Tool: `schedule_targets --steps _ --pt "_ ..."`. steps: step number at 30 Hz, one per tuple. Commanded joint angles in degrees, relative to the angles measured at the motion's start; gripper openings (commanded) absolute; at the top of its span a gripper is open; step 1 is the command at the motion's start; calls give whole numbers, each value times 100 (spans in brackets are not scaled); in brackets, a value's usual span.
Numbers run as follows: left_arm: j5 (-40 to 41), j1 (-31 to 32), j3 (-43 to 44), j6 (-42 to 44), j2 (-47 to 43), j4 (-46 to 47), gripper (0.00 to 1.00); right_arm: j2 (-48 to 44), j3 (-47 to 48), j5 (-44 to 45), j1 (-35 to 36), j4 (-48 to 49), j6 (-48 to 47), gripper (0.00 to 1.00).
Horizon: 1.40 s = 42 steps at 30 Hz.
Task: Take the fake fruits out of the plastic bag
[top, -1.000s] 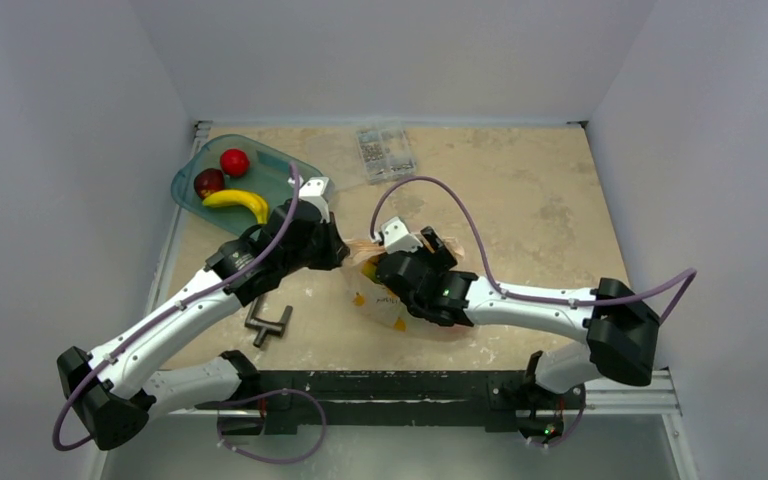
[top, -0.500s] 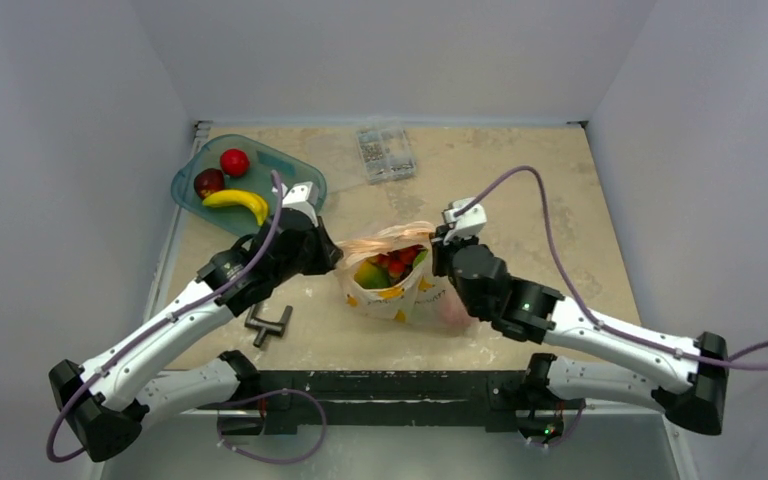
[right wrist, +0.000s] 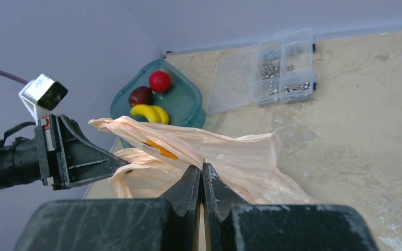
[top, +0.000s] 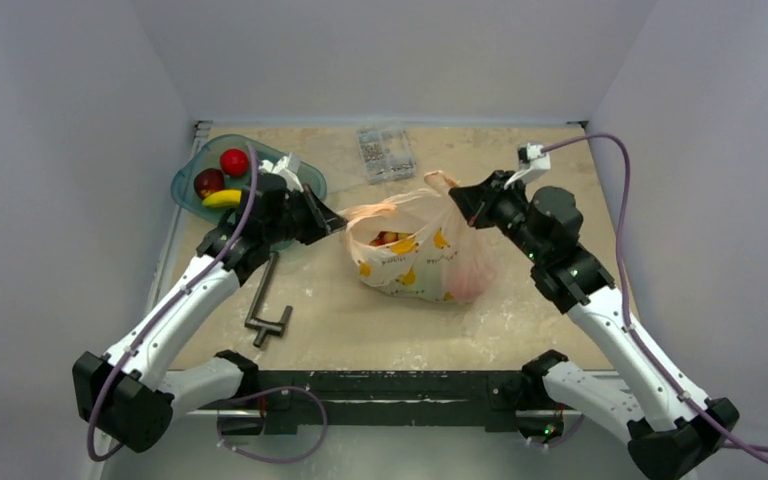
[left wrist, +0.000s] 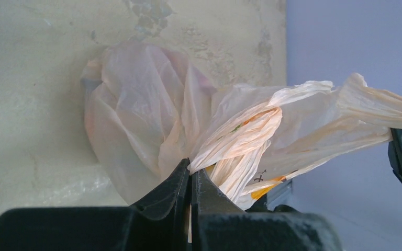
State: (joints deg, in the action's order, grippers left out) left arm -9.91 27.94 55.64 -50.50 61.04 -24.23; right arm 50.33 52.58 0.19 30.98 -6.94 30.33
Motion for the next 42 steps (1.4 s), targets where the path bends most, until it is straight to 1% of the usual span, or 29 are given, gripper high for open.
schedule_targets --steps 1,4,6,8,10,12,14,15,17,18,20,21,23,25,26,27,28,29,31,33,34,36,40,42 --pt "-1458 -585 696 -532 536 991 0 483 764 -1296 -1100 114 158 0" --pt "-1955 -819 1454 -458 1014 882 0 868 1284 -1559 -1776 -136 171 0" --pt "-2150 -887 1900 -294 1214 751 0 937 1669 -1400 -1819 -411 -16 0" --pt "-2333 -921 2271 2 1385 434 0 877 1779 -1521 -1817 -449 -129 0" --pt "-2507 -926 2410 432 1481 152 0 699 1570 -1575 -1820 -475 -200 0" --pt "-2460 -922 2123 763 1379 -12 0 425 1092 -1872 -1820 -445 -104 0" --pt "-2459 -931 1737 1084 1245 -108 1 127 432 -2275 -1804 -298 188 0" --pt "-2496 -931 1548 1261 1154 -169 8 -61 63 -2468 -1786 -160 311 0" --pt "-2560 -914 1099 1541 860 -199 29 -431 -507 -2508 -1765 -179 456 0" --pt "-2561 -896 866 1623 636 -167 37 -609 -751 -2523 -1755 -182 491 0" --pt "-2504 -837 478 1811 176 -292 48 -910 -1064 -2513 -1730 -264 496 0" --pt "-2408 -763 410 1934 -41 -514 50 -1009 -1141 -2508 -1731 -350 481 0" --pt "-2001 -407 442 2209 -503 -1035 61 -1130 -1201 -2592 -1732 -481 442 0" --pt "-1050 280 622 2301 -846 -1476 64 -1185 -1239 -2717 -1720 -514 430 0" --pt "-558 605 700 2196 -966 -1649 70 -1216 -1253 -2767 -1711 -505 430 0" --pt "109 881 756 1991 -1014 -1769 81 -1256 -1262 -2819 -1710 -477 424 0" --pt "584 1169 751 1780 -1063 -1760 91 -1295 -1260 -2823 -1715 -440 410 0" --pt "982 1425 710 1582 -1084 -1660 98 -1319 -1240 -2806 -1710 -444 394 0" --pt "1671 1958 645 1386 -1003 -1386 100 -1350 -1167 -2788 -1706 -483 378 0" --pt "2282 2417 778 1173 -681 -1310 100 -1387 -1108 -2796 -1706 -503 422 0" --pt "2419 2552 891 982 -490 -1296 100 -1433 -1095 -2778 -1704 -502 462 0" --pt "2722 2601 1152 552 -55 -1383 100 -1568 -1075 -2746 -1704 -499 503 0" --pt "2587 2602 1526 511 677 -760 100 -1644 -1036 -2751 -1703 -565 503 0" --pt "2514 2602 1854 677 1172 -579 100 -1645 -1014 -2803 -1705 -644 493 0"
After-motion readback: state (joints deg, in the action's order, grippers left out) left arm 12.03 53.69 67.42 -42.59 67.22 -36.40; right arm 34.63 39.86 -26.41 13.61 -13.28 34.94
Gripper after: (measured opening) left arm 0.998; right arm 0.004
